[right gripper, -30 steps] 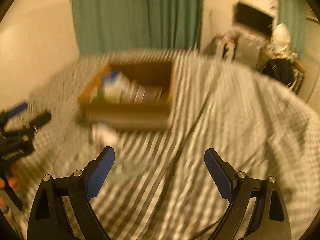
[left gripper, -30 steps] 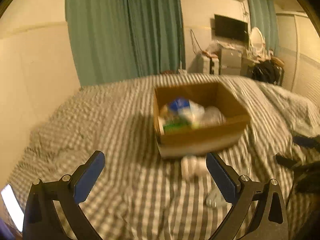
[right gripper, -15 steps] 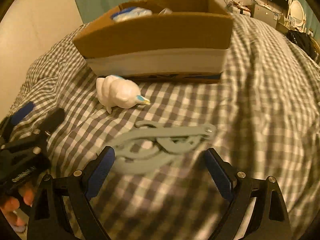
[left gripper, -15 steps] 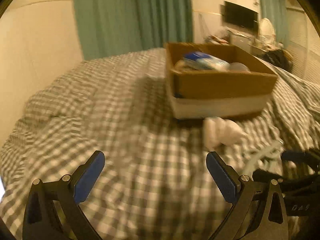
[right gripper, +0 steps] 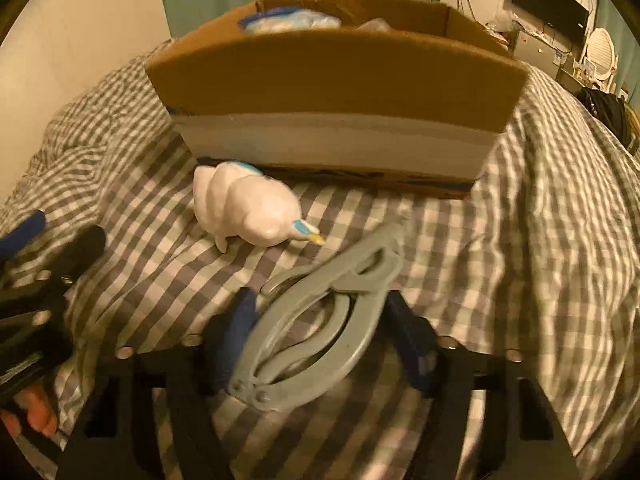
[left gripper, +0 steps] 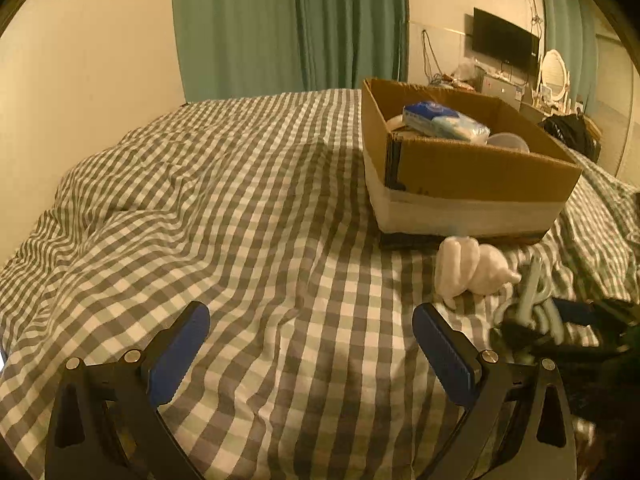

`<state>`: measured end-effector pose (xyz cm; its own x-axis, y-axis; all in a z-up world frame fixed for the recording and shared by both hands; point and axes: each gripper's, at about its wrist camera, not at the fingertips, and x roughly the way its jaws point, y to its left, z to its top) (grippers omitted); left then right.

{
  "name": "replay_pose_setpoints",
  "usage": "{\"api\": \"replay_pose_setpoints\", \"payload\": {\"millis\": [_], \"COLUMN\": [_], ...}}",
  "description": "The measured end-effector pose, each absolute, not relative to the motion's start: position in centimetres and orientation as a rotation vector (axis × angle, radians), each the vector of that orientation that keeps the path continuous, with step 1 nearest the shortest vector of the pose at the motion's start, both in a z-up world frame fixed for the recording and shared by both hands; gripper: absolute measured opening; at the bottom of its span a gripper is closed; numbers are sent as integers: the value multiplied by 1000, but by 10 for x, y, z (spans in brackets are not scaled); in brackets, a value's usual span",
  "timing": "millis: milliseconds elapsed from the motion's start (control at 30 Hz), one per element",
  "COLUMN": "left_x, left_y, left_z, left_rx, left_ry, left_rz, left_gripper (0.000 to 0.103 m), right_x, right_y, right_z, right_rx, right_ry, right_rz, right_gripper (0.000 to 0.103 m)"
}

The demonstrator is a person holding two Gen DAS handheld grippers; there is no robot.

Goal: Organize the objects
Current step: 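Grasp the grey plastic clip with right tool while left tool grasps the white toy figure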

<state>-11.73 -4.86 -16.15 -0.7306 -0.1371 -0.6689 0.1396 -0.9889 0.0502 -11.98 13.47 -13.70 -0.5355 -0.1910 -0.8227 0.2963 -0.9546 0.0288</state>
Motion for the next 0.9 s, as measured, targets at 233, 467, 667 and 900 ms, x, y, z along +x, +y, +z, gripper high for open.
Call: {"api": "replay_pose_setpoints", "payload": {"millis": [233,467,667,900], "left_x": [-122,-143,-174,-199], "left_y": [-18,22,51,61], "left_z": [-159,-148,-162,-185], "left_rx": [1106,1127,1235,1321], "left_ry": [-116,-182,-261,-274], "left_rz": [-2807,-2895,-2956,-2969], "left_gripper": [103,103,103,103], "right_x": [-110,-108,-118,-124], "right_y": [166,209,229,234], "right_z": [-104,-66,-62,-86], "right_rx": [1244,1158,1164,1225], "right_ry": [75,4,9,5], "right_rz": [-2517,-2537,-2586,-2542], "right_gripper": [16,9,9,9]}}
